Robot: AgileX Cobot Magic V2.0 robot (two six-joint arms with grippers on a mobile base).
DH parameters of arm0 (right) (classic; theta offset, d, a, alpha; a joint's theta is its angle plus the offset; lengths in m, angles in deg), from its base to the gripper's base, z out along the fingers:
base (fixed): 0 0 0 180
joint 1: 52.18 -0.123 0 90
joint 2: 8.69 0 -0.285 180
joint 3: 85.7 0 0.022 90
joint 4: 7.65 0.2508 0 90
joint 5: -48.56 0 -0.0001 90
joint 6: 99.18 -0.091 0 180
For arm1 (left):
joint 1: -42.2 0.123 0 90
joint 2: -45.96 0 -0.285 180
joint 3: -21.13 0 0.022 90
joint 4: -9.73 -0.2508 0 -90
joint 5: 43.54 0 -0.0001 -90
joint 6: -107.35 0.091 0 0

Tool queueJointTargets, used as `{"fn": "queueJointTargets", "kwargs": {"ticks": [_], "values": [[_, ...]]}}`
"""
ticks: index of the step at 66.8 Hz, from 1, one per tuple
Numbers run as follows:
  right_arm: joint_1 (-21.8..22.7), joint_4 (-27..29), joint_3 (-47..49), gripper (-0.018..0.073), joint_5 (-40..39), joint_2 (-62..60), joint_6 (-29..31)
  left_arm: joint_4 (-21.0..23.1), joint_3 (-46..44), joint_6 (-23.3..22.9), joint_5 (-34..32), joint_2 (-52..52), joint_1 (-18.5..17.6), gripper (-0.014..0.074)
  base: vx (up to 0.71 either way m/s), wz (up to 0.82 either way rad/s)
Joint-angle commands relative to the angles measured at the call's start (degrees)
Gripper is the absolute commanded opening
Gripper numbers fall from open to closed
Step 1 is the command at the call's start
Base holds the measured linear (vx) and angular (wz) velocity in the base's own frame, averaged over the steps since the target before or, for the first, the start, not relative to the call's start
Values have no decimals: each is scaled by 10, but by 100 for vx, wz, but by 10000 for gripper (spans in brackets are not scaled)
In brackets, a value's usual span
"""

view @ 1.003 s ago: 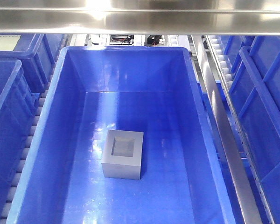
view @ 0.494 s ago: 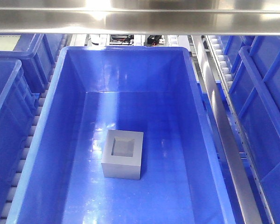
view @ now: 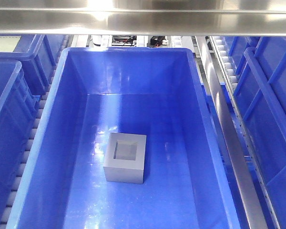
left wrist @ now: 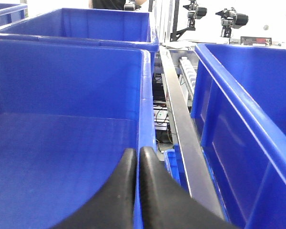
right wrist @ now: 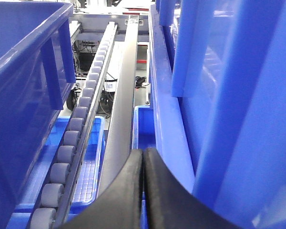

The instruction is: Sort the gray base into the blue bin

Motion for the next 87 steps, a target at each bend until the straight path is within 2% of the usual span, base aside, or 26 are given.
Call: {"fn": "queueJointTargets", "kwargs": {"ticks": [1, 22, 87], "values": [[3, -5, -3, -5, -42, -4, 7, -6, -6, -3, -42, 10, 0, -8, 0, 0], [3, -5, -3, -5, -41, -4, 7, -17, -6, -9, -42, 10, 0, -8, 0, 0], [3, -5, -3, -5, -42, -4, 7, -17, -7, -9, -42, 9, 0, -8, 0, 0]]}}
